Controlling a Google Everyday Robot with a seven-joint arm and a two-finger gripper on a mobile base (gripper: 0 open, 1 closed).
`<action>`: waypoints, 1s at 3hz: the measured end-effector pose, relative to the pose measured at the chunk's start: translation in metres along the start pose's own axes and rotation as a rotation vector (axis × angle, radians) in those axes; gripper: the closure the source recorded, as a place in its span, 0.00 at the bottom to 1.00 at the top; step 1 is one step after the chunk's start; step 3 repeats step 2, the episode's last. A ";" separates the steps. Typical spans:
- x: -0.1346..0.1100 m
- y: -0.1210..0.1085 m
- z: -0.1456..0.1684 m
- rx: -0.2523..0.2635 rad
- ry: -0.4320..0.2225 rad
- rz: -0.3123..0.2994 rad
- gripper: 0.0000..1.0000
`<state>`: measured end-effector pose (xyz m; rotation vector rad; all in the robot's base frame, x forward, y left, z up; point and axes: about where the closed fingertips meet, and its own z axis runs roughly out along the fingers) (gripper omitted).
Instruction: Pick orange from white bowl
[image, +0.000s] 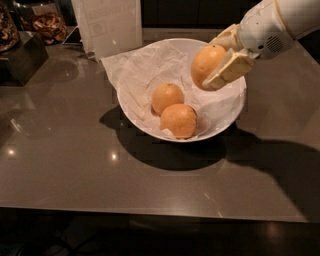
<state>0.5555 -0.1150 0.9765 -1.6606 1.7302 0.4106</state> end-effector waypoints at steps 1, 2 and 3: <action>-0.013 0.008 -0.027 0.081 -0.070 -0.026 1.00; -0.013 0.019 -0.045 0.143 -0.138 -0.027 1.00; -0.013 0.019 -0.045 0.143 -0.138 -0.027 1.00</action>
Offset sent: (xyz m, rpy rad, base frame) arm -0.0500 -0.0392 0.0460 0.2211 -0.2049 -0.0874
